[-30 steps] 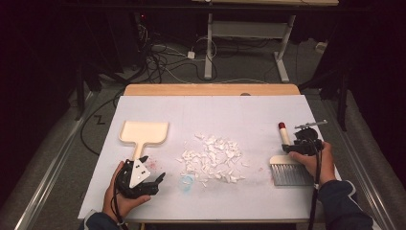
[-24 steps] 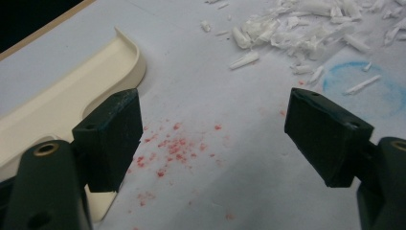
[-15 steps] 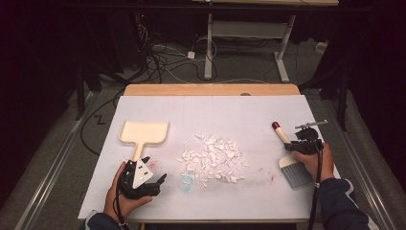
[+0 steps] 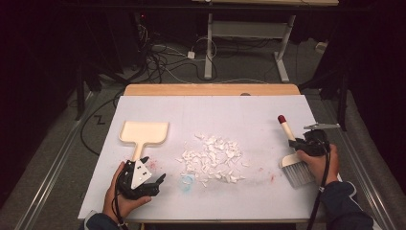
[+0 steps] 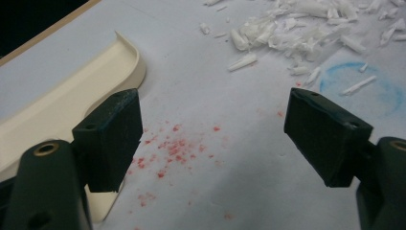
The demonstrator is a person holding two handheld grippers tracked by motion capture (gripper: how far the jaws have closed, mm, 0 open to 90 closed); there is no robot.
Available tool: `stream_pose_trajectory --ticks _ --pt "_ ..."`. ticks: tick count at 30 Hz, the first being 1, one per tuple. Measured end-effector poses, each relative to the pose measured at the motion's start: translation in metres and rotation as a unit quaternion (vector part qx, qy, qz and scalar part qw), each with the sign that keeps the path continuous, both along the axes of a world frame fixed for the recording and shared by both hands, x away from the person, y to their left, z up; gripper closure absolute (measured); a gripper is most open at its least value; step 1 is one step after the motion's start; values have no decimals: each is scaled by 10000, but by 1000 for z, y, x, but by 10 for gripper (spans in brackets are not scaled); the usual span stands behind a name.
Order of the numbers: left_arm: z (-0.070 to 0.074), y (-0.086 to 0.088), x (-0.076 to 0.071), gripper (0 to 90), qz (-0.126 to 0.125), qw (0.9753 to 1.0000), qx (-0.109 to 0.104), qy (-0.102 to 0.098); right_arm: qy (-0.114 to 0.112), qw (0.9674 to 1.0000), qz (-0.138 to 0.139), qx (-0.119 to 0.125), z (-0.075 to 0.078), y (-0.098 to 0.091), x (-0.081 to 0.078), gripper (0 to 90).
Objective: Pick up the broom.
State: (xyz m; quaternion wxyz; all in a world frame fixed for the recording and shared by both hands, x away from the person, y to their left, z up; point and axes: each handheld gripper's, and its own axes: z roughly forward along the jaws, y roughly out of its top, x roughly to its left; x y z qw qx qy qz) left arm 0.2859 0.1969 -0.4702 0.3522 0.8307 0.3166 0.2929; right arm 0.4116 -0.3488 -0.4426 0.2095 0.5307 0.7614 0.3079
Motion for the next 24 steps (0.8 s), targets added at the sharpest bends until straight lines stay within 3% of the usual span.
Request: stream_pose_trajectory --ticks 4,6,9,12,17,19,24 --pt "0 0 0 201 6 10000 -13 0 -433 9985 180 265 12 -4 -14 717" --pt "0 1 -1 201 12 10000 -54 -17 -523 9968 319 523 16 -5 -19 717" --pt "1 1 -1 201 20 10000 -59 -25 -679 9954 411 533 20 -5 -24 717" --pt "1 1 -1 200 22 10000 -61 -27 -982 9925 442 586 30 -2 -33 717" --pt "0 0 -1 200 20 10000 -71 -15 -1238 9889 566 599 43 7 -43 717" --pt "1 -1 0 200 5 10000 -71 -6 -1424 9858 712 532 51 16 -50 717" --pt "0 -5 -1 200 -46 10000 -86 17 -1557 9825 849 574 57 24 -57 717"
